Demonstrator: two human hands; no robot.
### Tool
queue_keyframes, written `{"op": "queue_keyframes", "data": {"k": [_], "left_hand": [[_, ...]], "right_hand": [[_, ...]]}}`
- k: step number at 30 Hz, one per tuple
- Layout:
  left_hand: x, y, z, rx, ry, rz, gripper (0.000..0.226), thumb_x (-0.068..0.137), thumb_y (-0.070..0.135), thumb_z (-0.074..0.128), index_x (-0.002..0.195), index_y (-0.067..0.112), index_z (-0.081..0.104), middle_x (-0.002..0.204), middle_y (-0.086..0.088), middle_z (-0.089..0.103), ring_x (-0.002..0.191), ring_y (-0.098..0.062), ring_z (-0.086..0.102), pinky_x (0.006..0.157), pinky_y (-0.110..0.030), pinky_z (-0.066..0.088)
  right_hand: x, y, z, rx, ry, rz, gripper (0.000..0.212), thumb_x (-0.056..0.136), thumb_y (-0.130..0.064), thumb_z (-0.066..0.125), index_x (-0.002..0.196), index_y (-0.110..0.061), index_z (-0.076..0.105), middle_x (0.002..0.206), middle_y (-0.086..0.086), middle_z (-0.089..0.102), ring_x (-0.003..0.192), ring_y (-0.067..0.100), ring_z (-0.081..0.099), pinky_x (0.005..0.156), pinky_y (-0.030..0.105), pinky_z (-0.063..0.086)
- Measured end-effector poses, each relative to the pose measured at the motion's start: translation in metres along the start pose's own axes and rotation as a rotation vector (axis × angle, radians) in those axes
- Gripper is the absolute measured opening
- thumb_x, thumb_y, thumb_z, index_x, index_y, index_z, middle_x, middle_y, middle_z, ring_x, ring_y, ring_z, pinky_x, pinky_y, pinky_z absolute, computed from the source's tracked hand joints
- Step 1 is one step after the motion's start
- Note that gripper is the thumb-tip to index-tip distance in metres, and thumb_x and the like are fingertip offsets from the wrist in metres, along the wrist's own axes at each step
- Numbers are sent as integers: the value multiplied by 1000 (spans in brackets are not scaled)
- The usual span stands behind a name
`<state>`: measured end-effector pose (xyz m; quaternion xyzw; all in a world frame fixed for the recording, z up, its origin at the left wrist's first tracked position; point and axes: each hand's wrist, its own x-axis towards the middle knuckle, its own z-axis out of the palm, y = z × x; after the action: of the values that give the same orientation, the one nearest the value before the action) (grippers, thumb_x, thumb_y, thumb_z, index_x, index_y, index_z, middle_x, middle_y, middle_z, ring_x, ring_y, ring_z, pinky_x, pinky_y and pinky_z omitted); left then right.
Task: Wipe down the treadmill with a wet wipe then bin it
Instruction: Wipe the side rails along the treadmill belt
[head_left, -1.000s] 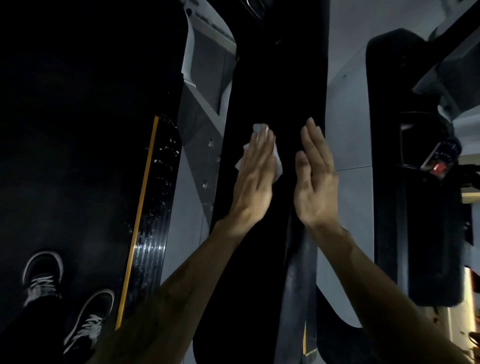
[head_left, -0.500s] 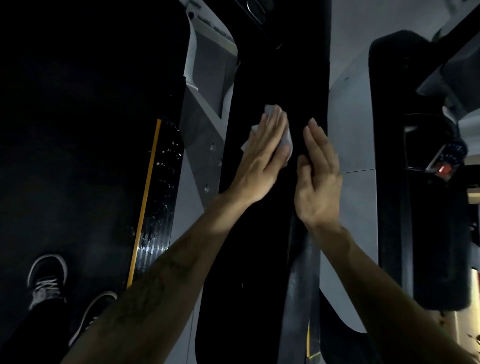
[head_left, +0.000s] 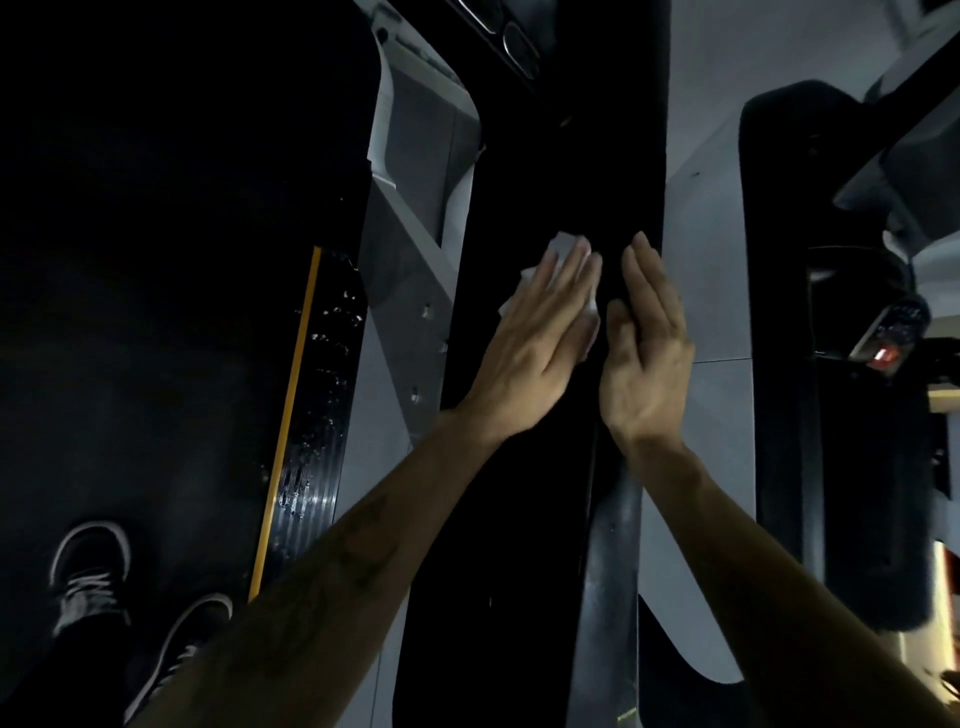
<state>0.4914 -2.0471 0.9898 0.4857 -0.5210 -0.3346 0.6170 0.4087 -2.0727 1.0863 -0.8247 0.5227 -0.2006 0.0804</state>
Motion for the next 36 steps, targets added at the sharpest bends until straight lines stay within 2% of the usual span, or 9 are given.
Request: {"op": "queue_keyframes", "data": {"k": [5, 7, 12, 16, 20, 23, 27, 29, 36], "left_hand": [[1, -9, 4, -88, 8, -185, 62, 112, 40, 28, 162, 4, 18, 172, -10, 10, 160, -23, 2, 130, -43, 4], [-21, -7, 10, -104, 54, -230, 66, 112, 45, 24, 161, 2, 20, 172, -12, 12, 160, -25, 3, 130, -50, 8], [-58, 18, 14, -137, -9, -193, 57, 111, 30, 29, 163, 13, 10, 173, 0, 4, 160, -18, -4, 130, -45, 3], [-18, 14, 9, -109, -13, -55, 53, 110, 17, 36, 159, -1, 24, 170, -14, 16, 160, -26, 6, 129, -52, 10], [15, -7, 5, -118, -1, -120, 55, 112, 20, 34, 160, -1, 20, 171, -16, 13, 160, -26, 5, 128, -57, 8], [-1, -14, 8, -125, 53, -230, 60, 113, 35, 28, 162, 3, 17, 172, -10, 10, 160, -23, 4, 130, -45, 3], [-41, -6, 10, -218, 39, -466, 59, 111, 37, 25, 165, 19, 8, 172, 10, -1, 157, -1, -7, 127, -26, -3], [-49, 0, 11, -200, 24, -436, 58, 111, 35, 25, 164, 19, 7, 172, 11, -3, 157, -3, -9, 126, -23, -5], [-3, -12, 7, -154, 48, -228, 58, 112, 28, 32, 162, 5, 17, 172, -8, 8, 160, -22, 0, 129, -36, 0]], "right_hand": [[1, -1, -1, 13, -6, 1, 50, 103, -17, 45, 151, -3, 47, 161, 7, 40, 153, 21, 32, 121, 49, 34], [2, -2, -1, 11, -8, -4, 50, 104, -19, 44, 151, -3, 47, 161, 7, 40, 153, 21, 31, 121, 48, 34], [2, -2, 0, 30, -9, -7, 49, 103, -13, 44, 151, -2, 46, 161, 8, 40, 153, 24, 30, 121, 50, 34], [2, -1, -1, 46, -14, 4, 48, 103, -8, 43, 151, 1, 45, 162, 10, 39, 154, 25, 29, 121, 52, 32], [2, 1, 1, 72, -26, -2, 48, 103, -2, 42, 150, 2, 44, 162, 13, 38, 154, 28, 29, 122, 54, 31], [3, 2, 1, 52, -25, -18, 47, 104, -4, 41, 151, 2, 43, 162, 13, 37, 154, 28, 28, 123, 52, 30], [3, 0, 1, 33, -32, -19, 48, 105, -8, 40, 151, 1, 43, 162, 13, 37, 154, 27, 28, 123, 50, 30], [3, -1, 1, 27, -33, -3, 49, 105, -14, 41, 152, 0, 43, 163, 10, 37, 154, 25, 28, 123, 48, 30], [3, -4, 1, -10, -21, 26, 52, 103, -21, 49, 152, -3, 45, 163, 5, 38, 154, 20, 28, 123, 43, 31]]}}
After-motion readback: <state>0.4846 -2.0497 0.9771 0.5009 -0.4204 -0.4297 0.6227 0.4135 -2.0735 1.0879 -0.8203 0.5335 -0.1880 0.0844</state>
